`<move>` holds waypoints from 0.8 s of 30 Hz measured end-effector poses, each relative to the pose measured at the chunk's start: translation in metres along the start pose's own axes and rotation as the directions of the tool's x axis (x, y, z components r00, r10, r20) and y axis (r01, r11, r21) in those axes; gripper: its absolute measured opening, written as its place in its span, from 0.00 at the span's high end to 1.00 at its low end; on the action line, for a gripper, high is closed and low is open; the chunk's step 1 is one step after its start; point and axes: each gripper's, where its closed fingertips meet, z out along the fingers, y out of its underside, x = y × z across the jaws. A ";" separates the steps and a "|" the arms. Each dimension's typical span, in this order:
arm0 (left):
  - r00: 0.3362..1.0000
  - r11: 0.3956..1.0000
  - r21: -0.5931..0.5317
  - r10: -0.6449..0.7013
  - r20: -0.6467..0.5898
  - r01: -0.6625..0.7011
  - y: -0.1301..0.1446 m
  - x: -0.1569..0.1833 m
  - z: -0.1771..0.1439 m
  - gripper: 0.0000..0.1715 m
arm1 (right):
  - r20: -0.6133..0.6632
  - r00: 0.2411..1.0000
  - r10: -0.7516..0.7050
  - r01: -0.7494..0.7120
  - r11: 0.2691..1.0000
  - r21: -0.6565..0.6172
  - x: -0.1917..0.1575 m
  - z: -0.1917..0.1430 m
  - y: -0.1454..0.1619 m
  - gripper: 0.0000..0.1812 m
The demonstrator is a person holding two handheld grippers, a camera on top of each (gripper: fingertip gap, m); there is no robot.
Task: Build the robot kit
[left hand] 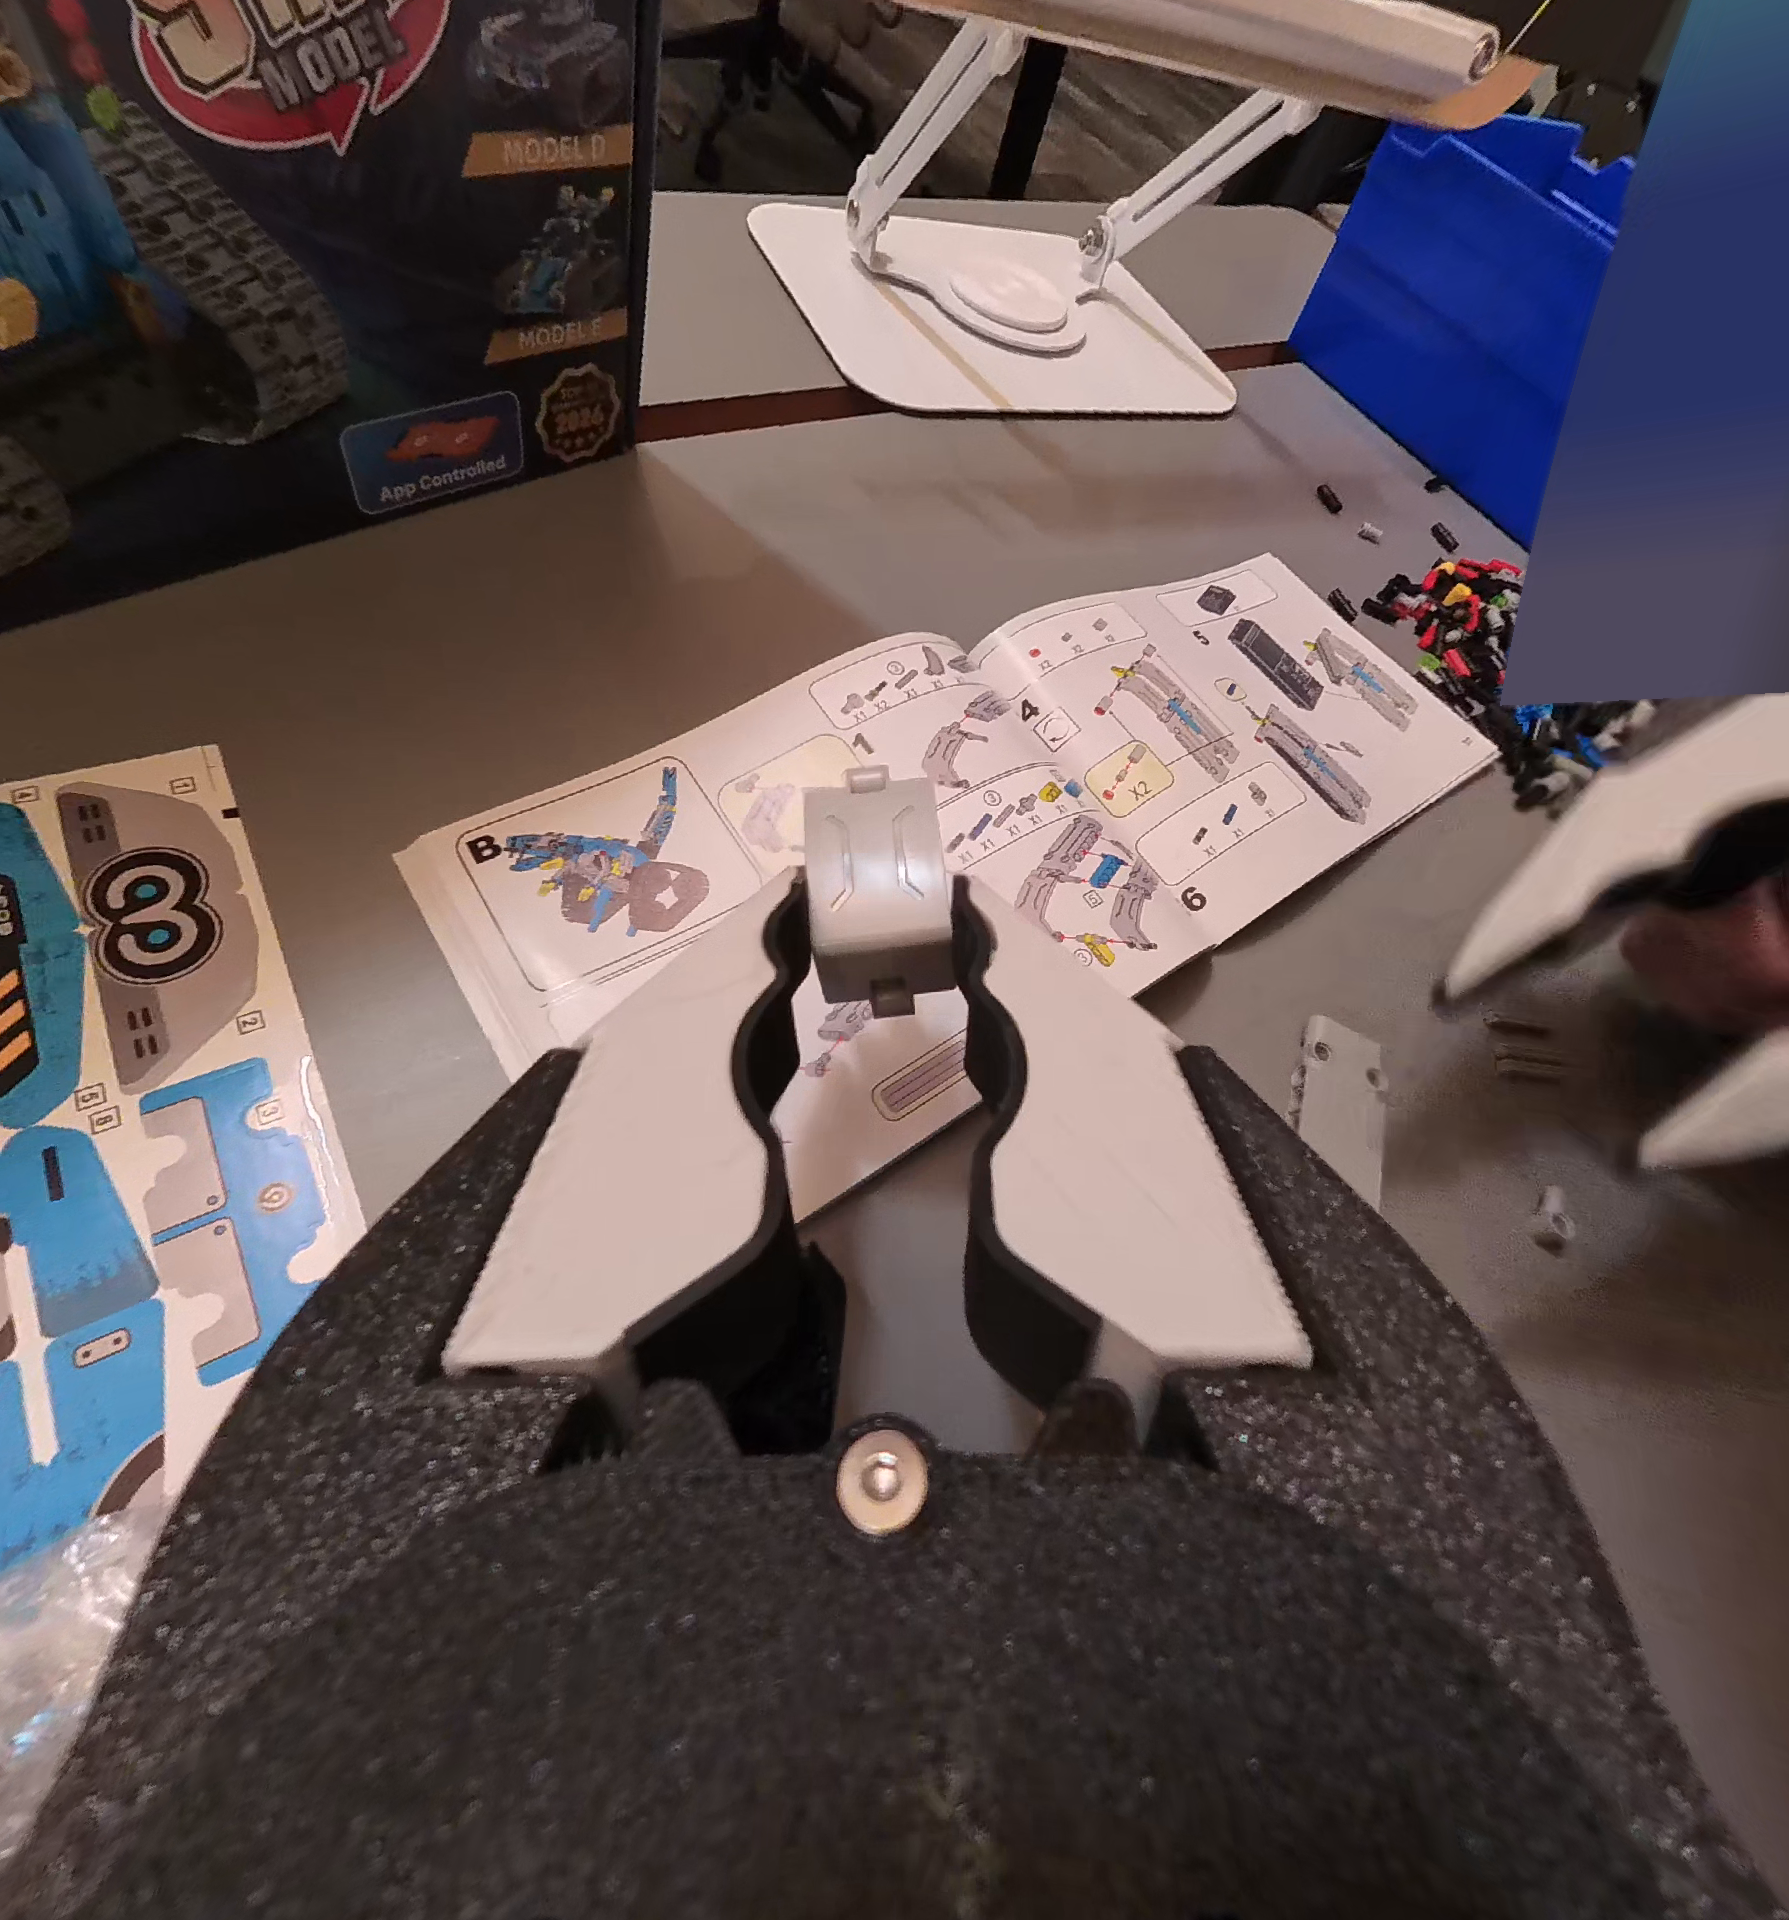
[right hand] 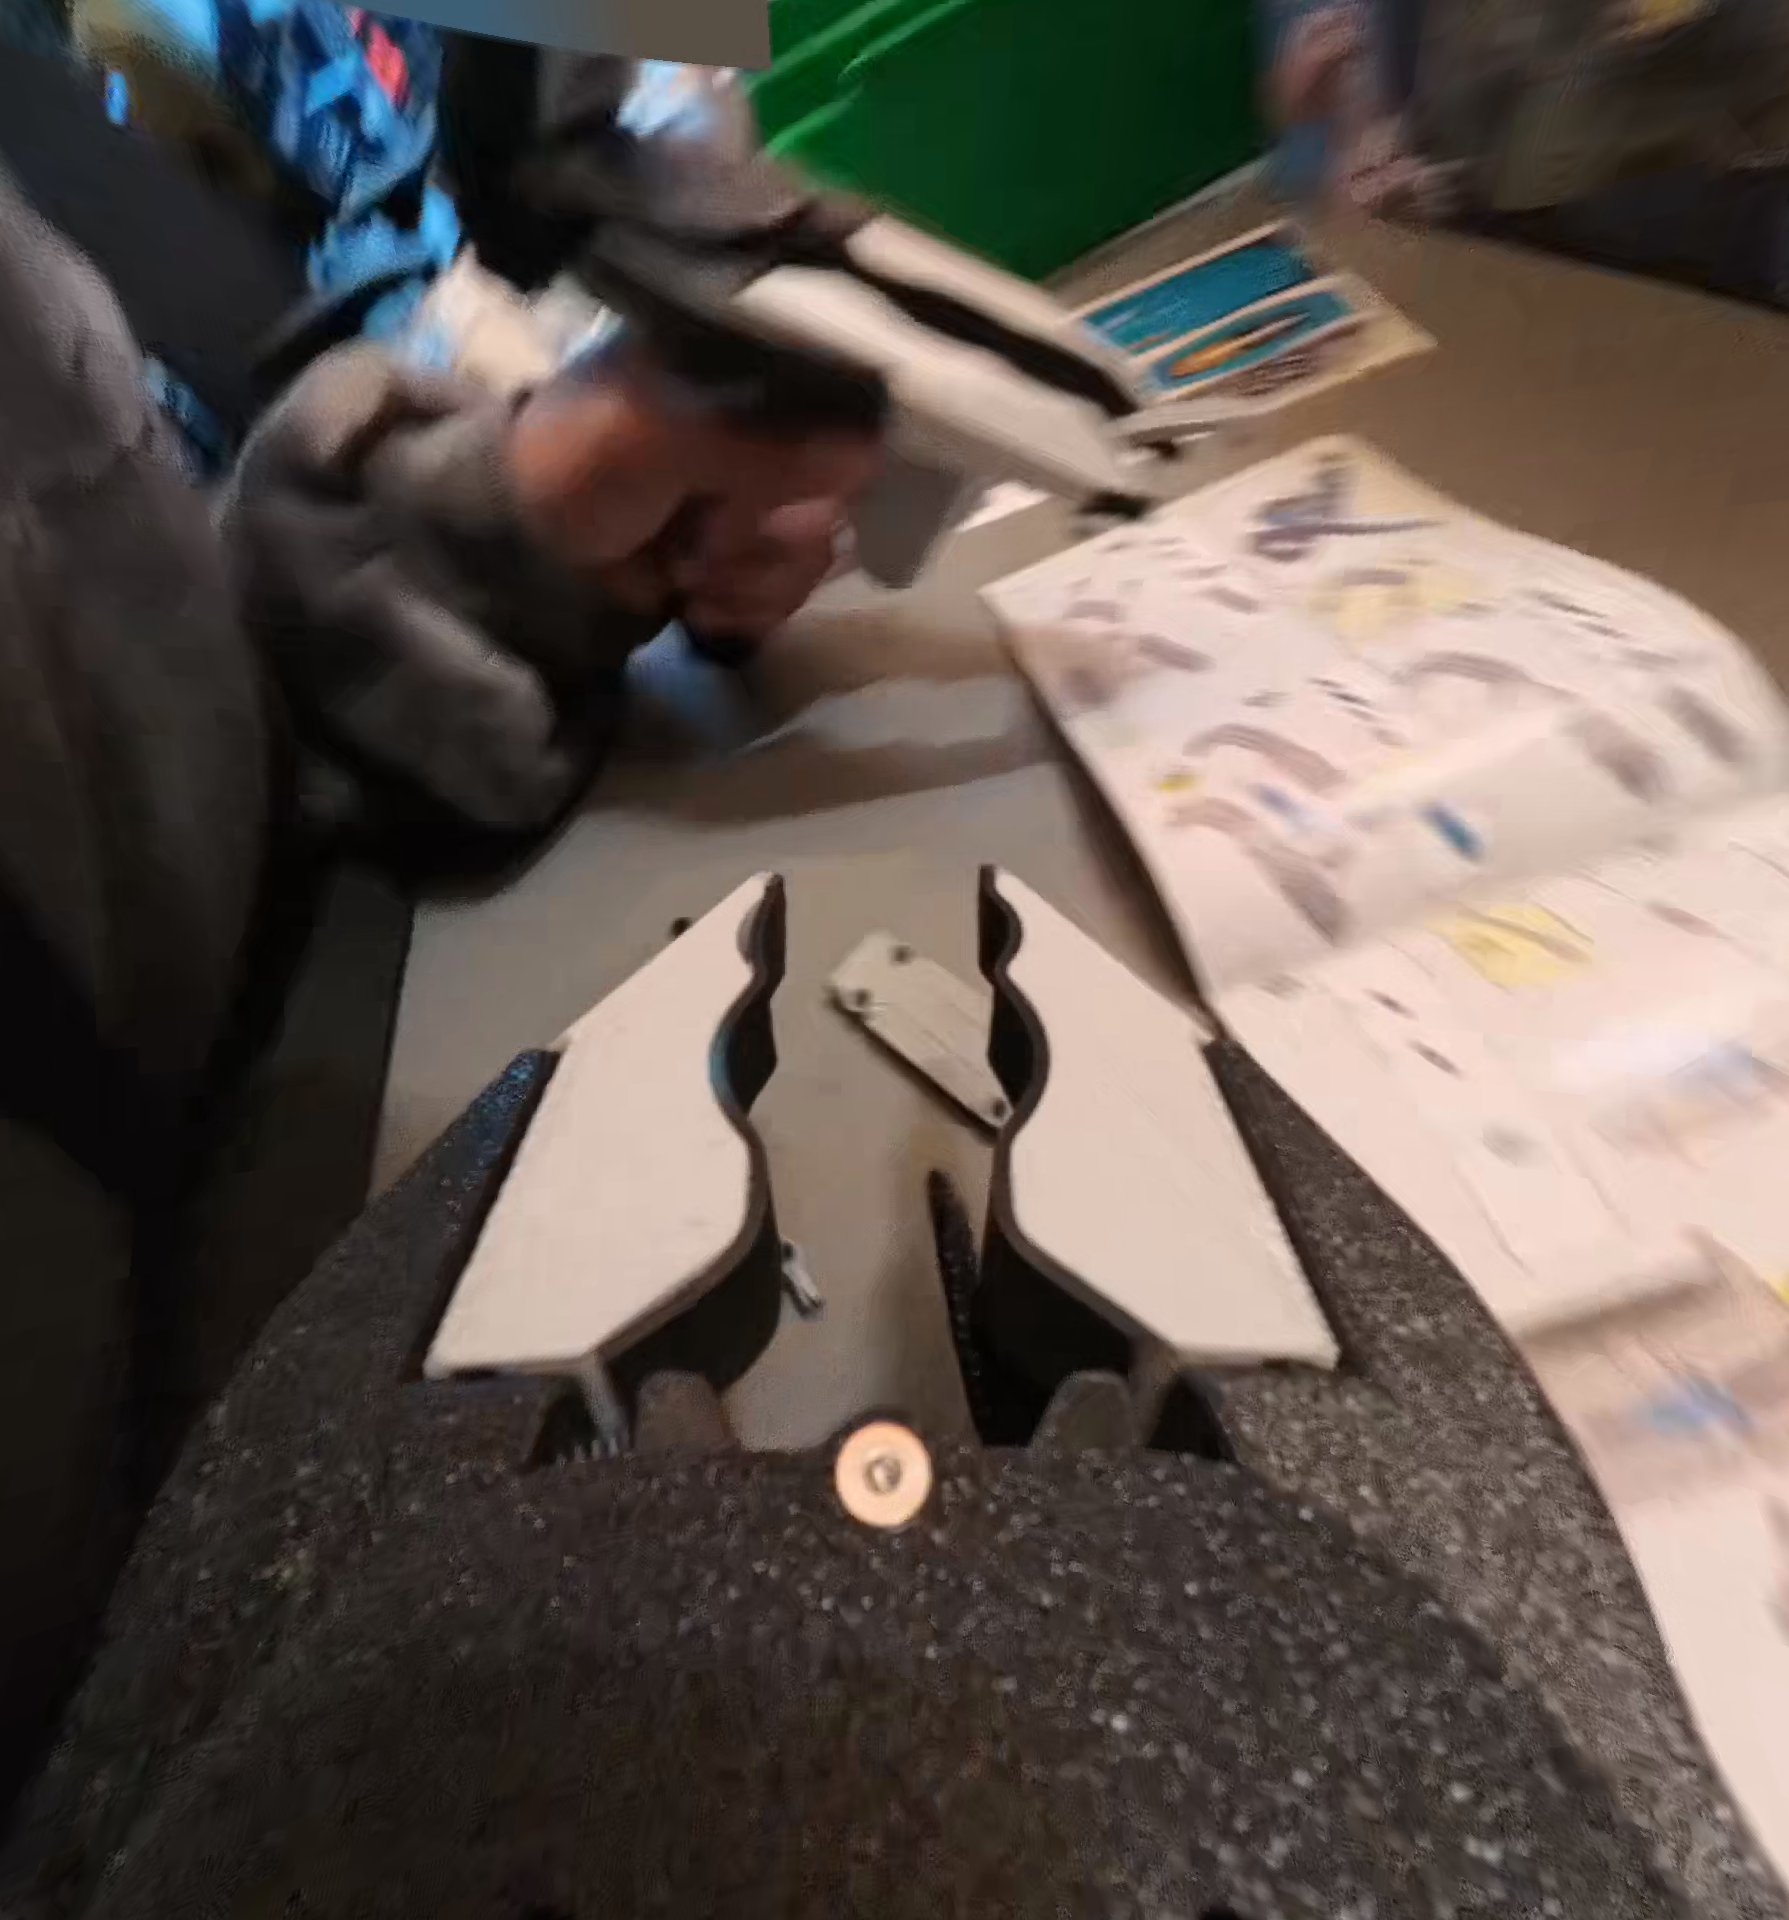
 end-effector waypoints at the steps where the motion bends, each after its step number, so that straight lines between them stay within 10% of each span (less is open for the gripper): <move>1: 1.000 1.000 0.007 0.003 -0.004 -0.003 -0.001 0.001 0.000 0.85 | 0.025 0.997 -0.069 0.070 0.996 -0.051 -0.014 0.015 0.004 0.81; 12: 0.999 1.000 0.018 -0.004 -0.044 0.005 -0.003 0.010 -0.001 0.85 | 0.133 0.950 -0.284 0.313 0.875 -0.370 -0.059 0.080 0.047 0.88; 24: 0.996 0.999 0.031 -0.030 -0.089 0.033 -0.006 0.018 -0.001 0.85 | 0.076 0.955 -0.287 0.293 0.864 -0.409 -0.055 0.050 0.057 0.86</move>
